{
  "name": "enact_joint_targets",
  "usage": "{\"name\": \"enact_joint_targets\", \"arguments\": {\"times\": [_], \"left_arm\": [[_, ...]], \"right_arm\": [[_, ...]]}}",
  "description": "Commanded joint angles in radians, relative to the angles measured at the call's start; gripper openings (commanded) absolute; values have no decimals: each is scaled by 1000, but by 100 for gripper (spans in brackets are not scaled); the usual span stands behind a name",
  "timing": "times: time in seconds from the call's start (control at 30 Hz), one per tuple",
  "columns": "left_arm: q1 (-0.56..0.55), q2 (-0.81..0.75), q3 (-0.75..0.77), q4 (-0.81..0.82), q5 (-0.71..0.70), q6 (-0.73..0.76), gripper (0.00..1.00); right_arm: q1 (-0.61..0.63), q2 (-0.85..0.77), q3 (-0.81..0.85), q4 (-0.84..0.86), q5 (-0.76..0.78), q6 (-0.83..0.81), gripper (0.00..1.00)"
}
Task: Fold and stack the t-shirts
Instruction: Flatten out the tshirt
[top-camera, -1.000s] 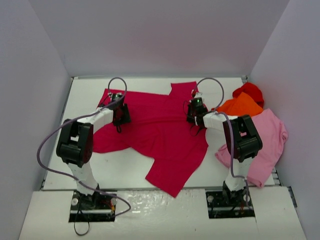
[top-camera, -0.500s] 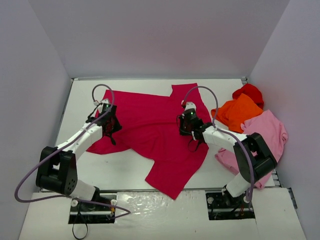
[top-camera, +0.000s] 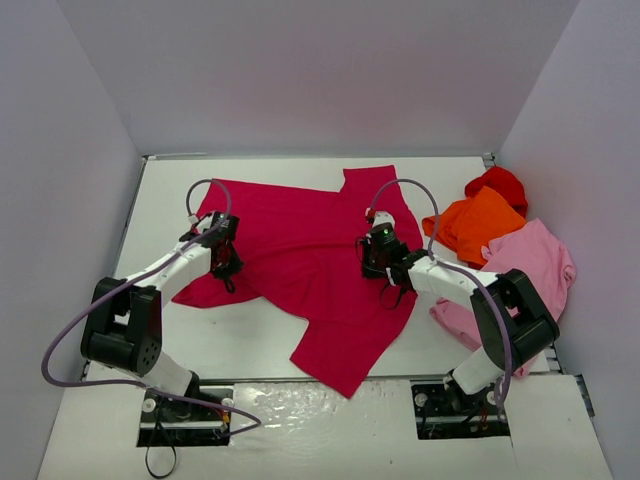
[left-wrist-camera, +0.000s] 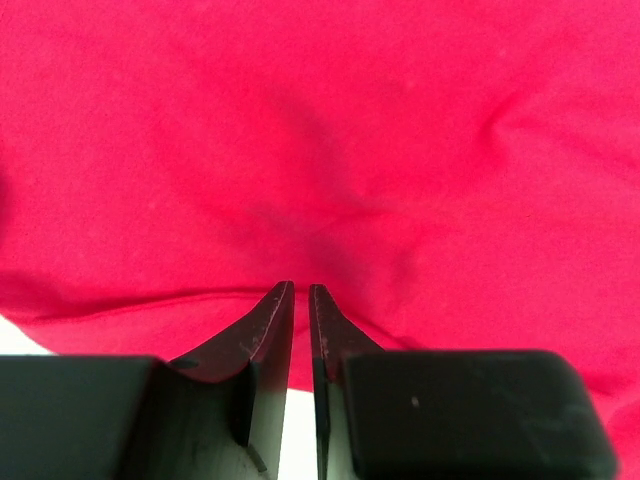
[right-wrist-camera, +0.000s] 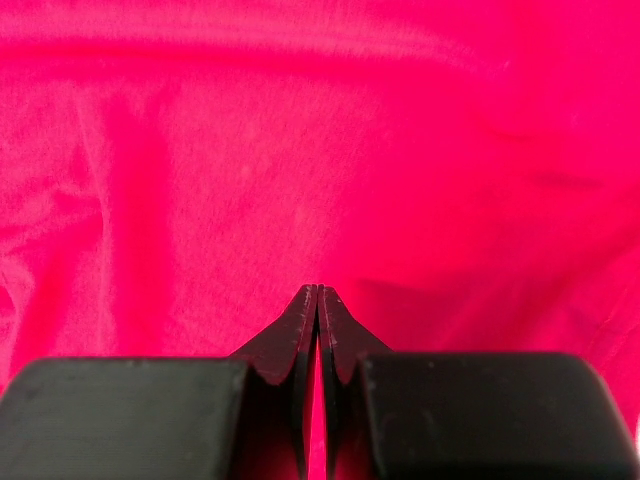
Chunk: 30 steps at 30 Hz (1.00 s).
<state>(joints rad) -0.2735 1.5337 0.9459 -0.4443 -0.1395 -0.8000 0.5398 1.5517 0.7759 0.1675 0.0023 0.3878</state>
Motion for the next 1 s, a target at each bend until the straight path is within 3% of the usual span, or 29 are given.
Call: {"name": "enact_joint_targets", "arguments": {"times": [0.0,0.1,0.43,0.77,0.97], "left_arm": [[7,-9,52,-66,-25,-36,10],[7,-15,12,-61,-31,-97,0],[36,64,21,-49,24,-127,0],[94,168,0,13,195,-160,0],[132,138,-10,-44,148,-132,0]], "right_arm": [[20,-35,-10,31,-33,16,0],[22,-8,-20,52,-47,22,0],[23,31,-45,61,-70,36,0],[18,24,-53,-25,25,24,0],[-34,1,-66,-48,51,6,0]]}}
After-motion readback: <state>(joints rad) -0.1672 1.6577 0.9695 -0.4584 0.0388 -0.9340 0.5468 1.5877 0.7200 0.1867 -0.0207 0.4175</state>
